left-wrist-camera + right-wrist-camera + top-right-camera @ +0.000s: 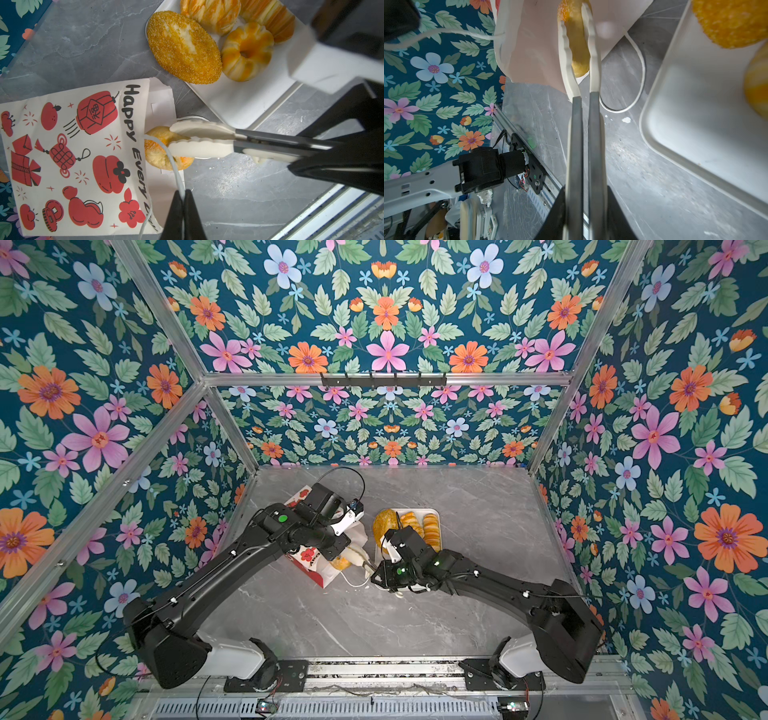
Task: Take the fake bread out of the paper bag
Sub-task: 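Pull the ring bun out of the bag toward the tray with the tongs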
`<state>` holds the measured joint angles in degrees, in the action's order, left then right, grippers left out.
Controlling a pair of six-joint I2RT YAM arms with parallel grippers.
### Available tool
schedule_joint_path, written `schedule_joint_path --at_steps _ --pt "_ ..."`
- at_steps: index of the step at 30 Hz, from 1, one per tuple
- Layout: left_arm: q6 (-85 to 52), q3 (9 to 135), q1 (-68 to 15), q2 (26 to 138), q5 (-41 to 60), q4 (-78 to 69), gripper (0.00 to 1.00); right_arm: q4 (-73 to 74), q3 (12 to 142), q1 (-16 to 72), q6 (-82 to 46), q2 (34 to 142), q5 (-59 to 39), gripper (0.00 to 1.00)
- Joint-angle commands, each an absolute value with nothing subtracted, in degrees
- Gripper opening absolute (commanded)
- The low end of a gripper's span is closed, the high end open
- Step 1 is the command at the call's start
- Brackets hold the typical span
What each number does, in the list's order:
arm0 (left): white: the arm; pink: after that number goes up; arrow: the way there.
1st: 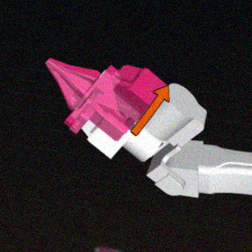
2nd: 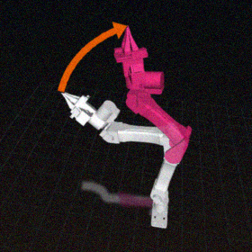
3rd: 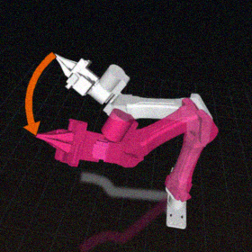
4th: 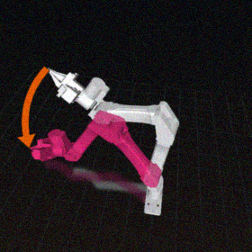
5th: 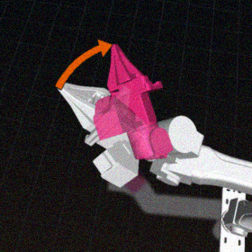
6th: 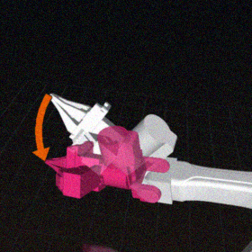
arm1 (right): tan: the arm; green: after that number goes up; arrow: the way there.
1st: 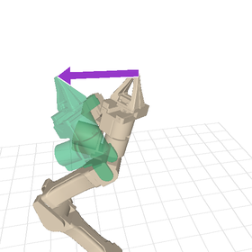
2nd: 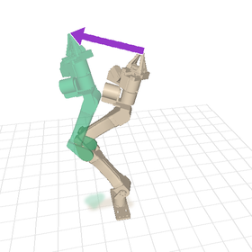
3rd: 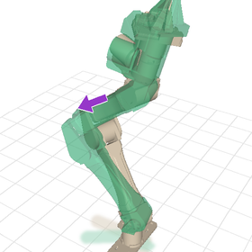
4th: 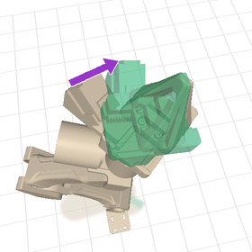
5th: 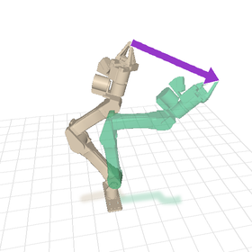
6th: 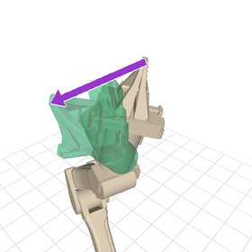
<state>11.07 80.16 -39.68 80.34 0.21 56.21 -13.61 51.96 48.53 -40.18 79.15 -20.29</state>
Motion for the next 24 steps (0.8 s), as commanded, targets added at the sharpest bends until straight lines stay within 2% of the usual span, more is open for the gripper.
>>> schedule_joint_path --at_steps 1,7,11,17,24 --pt "12.04 79.76 -38.82 79.60 -0.20 54.11 0.00 -17.54 50.71 48.42 -38.06 76.42 -18.63 0.12" --pt "12.55 78.95 -37.22 79.45 0.51 52.65 0.00 -20.23 48.01 47.91 -37.28 72.23 -17.74 0.11" --pt "12.73 78.62 -36.93 79.34 0.79 52.65 0.00 -17.58 46.48 47.32 -37.19 73.14 -18.02 0.12" --pt "12.69 78.18 -36.85 78.82 1.14 53.04 0.00 -17.11 47.56 47.37 -35.61 73.51 -17.04 0.28" --pt "12.71 77.96 -36.90 78.73 1.84 52.81 0.00 -17.78 49.91 47.37 -33.93 76.95 -17.14 0.39"
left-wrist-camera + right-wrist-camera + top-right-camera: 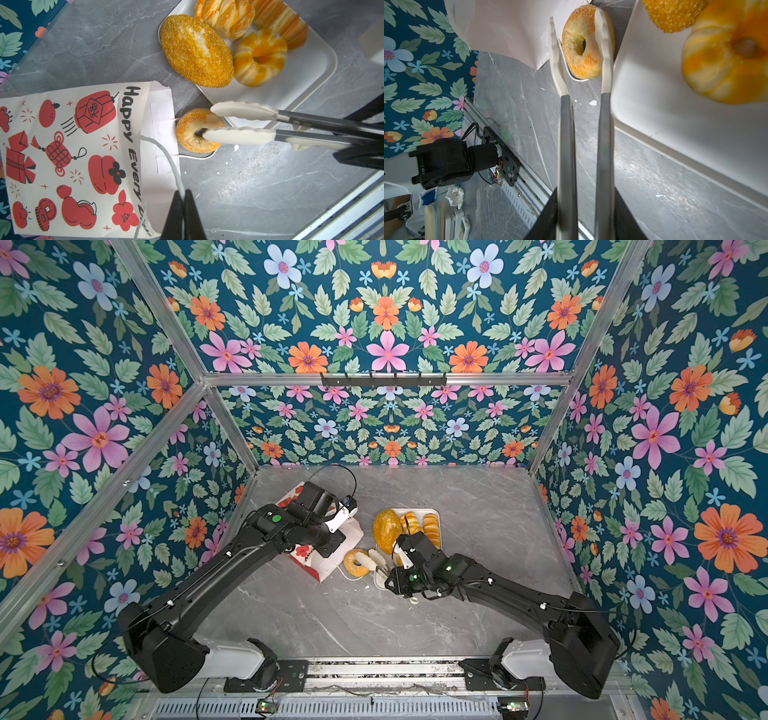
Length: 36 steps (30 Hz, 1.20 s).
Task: Take the fake bread out of the paper bag
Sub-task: 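Pull the ring bun out of the bag toward the tray with the tongs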
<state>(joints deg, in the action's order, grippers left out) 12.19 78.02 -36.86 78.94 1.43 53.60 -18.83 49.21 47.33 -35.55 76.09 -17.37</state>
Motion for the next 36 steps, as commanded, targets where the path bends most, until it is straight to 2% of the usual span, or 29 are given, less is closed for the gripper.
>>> schedule_joint_path --at_steps 1,6,24,36 --pt "12.74 77.96 -36.83 78.75 1.95 52.82 0.00 -17.63 49.95 47.37 -33.85 77.61 -16.99 0.40" --pt "12.92 77.96 -36.90 78.39 2.02 53.24 0.00 -16.84 50.25 47.33 -33.75 79.30 -16.49 0.44" --pt "12.81 76.29 -36.79 76.43 2.20 53.00 0.00 -16.05 52.79 47.27 -32.00 86.75 -19.49 0.45" --pt "12.74 74.65 -36.13 75.28 2.45 52.12 0.00 -21.01 57.37 47.29 -28.61 90.26 -22.96 0.39"
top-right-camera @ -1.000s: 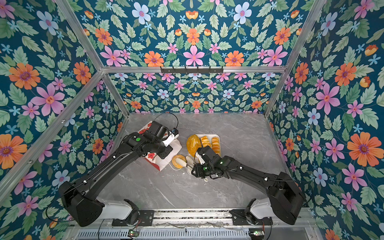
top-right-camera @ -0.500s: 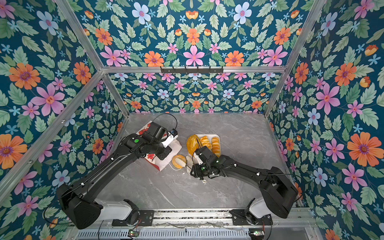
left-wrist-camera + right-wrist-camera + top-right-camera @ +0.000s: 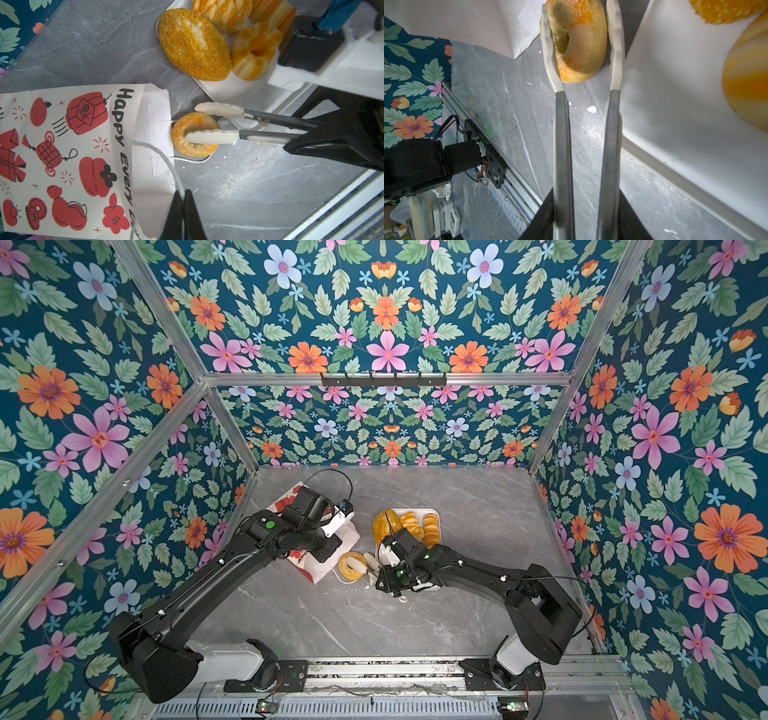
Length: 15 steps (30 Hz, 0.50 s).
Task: Take the fake bread out of the paper bag
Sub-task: 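Pull the ring bun out of the bag toward the tray with the tongs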
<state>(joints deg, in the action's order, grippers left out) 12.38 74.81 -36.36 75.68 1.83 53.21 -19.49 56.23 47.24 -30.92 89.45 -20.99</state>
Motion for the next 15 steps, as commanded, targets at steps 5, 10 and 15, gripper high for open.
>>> schedule_joint_path --at_steps 5,10,15 --pt "12.71 73.63 -35.69 74.62 2.72 51.52 0.00 -23.13 59.05 47.29 -27.21 92.38 -24.45 0.34" --pt "12.84 73.23 -35.20 74.18 2.90 51.50 0.00 -23.23 59.59 47.28 -26.90 93.23 -25.48 0.23" --pt "13.02 73.13 -34.82 73.85 3.02 51.42 0.00 -22.55 59.26 47.28 -27.43 91.69 -25.31 0.17"
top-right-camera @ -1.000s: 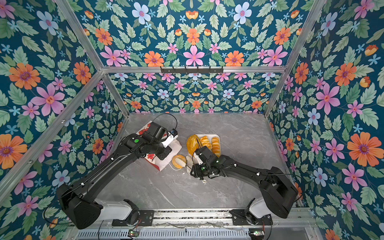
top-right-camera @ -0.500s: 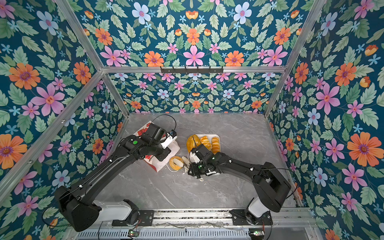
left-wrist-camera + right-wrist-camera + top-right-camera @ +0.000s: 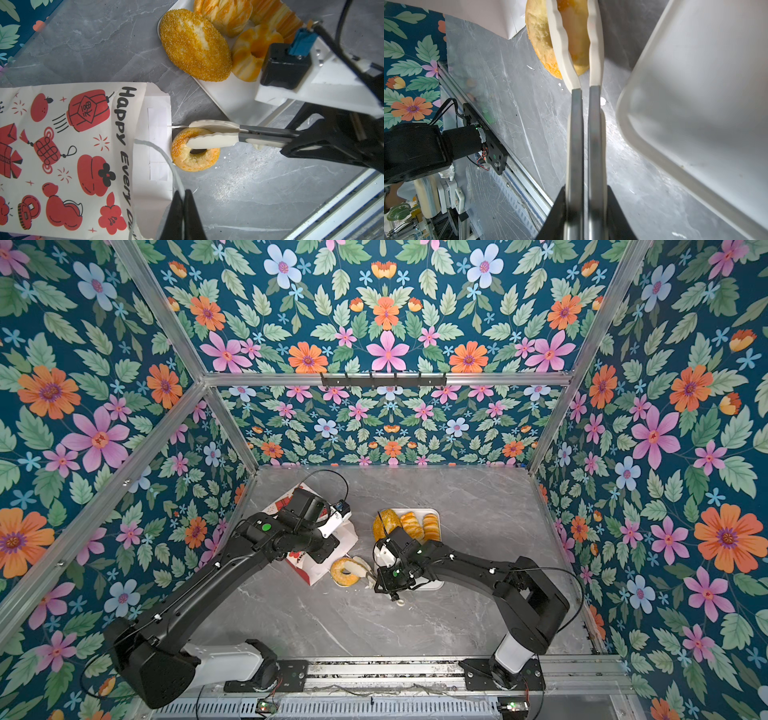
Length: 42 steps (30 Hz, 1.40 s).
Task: Take the fake bread out of the paper bag
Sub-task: 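Pull the ring bun out of the bag toward the tray with the tongs, then lower the ring bun onto the white tray and open the tongs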
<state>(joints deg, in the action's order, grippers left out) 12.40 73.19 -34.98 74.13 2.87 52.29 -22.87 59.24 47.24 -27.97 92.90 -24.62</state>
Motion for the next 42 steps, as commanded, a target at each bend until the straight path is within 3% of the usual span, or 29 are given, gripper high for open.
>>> schedule_joint_path --at_steps 1,20,30,38,42 --pt "13.01 73.14 -34.74 73.83 3.00 51.42 0.00 -22.50 59.16 47.28 -27.51 90.91 -25.04 0.16" --pt "12.88 73.00 -33.59 73.39 2.64 50.05 0.00 -35.73 51.22 44.30 -26.47 72.02 -11.55 0.13" --pt "12.92 73.29 -33.49 73.65 3.14 49.78 0.00 -39.54 48.88 44.30 -25.63 70.23 -5.83 0.14" --pt "12.87 73.39 -33.47 73.83 3.08 49.73 0.00 -40.23 48.38 44.30 -26.49 67.72 -4.94 0.30" --pt "13.01 73.66 -33.45 74.24 3.40 49.57 0.00 -40.19 48.29 44.30 -26.75 67.10 -4.75 0.34"
